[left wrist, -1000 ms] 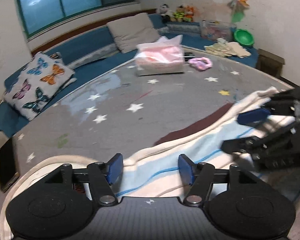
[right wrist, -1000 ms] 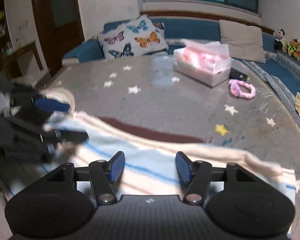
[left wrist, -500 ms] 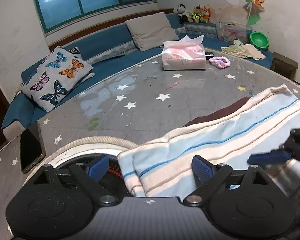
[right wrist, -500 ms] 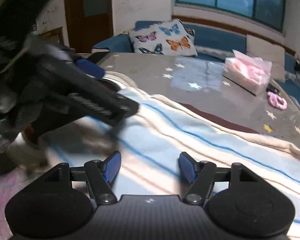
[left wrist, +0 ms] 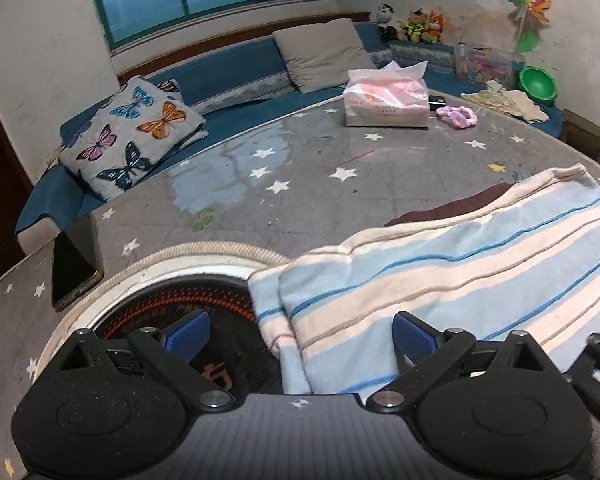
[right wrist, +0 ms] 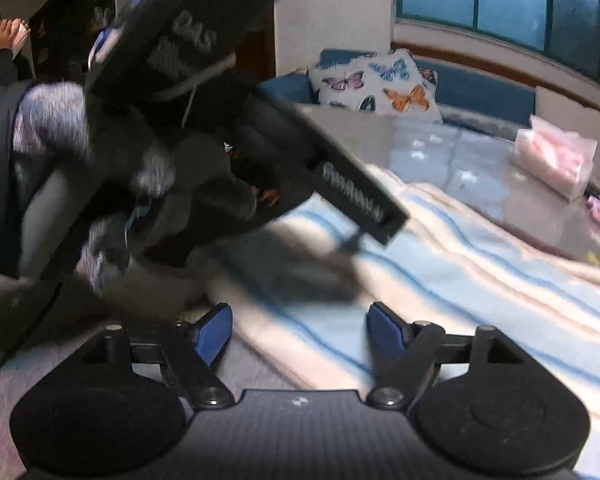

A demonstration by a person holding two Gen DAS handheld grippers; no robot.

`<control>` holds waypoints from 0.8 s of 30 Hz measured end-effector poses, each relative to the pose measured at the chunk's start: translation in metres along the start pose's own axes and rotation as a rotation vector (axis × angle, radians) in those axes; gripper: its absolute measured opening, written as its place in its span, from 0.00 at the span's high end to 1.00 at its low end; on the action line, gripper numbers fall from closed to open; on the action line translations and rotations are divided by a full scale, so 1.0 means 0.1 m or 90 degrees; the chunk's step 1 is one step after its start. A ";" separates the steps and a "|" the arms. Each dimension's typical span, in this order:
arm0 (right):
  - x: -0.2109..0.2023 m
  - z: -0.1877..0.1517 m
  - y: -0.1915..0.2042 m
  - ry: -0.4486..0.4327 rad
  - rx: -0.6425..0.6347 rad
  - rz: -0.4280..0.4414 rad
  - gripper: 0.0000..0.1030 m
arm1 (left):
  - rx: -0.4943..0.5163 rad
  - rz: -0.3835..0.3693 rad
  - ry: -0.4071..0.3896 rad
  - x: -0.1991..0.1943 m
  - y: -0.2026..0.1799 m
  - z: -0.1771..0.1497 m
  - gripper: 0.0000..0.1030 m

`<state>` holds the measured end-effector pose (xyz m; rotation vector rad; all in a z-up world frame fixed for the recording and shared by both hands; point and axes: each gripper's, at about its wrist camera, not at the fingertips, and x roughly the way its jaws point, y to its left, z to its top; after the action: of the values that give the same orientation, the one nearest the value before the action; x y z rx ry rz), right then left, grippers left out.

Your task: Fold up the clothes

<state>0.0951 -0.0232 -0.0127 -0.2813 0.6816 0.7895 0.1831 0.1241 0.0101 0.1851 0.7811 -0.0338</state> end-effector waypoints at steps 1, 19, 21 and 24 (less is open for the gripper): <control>-0.04 -0.02 -0.01 -0.002 0.004 0.001 0.25 | 0.000 0.001 0.000 -0.01 0.00 -0.03 0.02; -1.10 -0.88 -1.26 -0.025 0.232 -0.190 0.25 | 0.017 0.023 -0.002 -0.08 -0.13 -0.28 0.00; -1.19 -0.94 -1.39 -0.028 0.254 -0.197 0.25 | 0.014 0.023 -0.001 -0.09 -0.11 -0.29 0.00; -1.29 -0.89 -1.47 -0.032 0.264 -0.205 0.24 | 0.006 0.021 0.004 -0.10 -0.06 -0.29 0.00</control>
<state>0.0965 -0.2376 0.0027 0.0085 0.7139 0.3350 0.1556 0.1232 -0.0041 0.2063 0.7839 -0.0060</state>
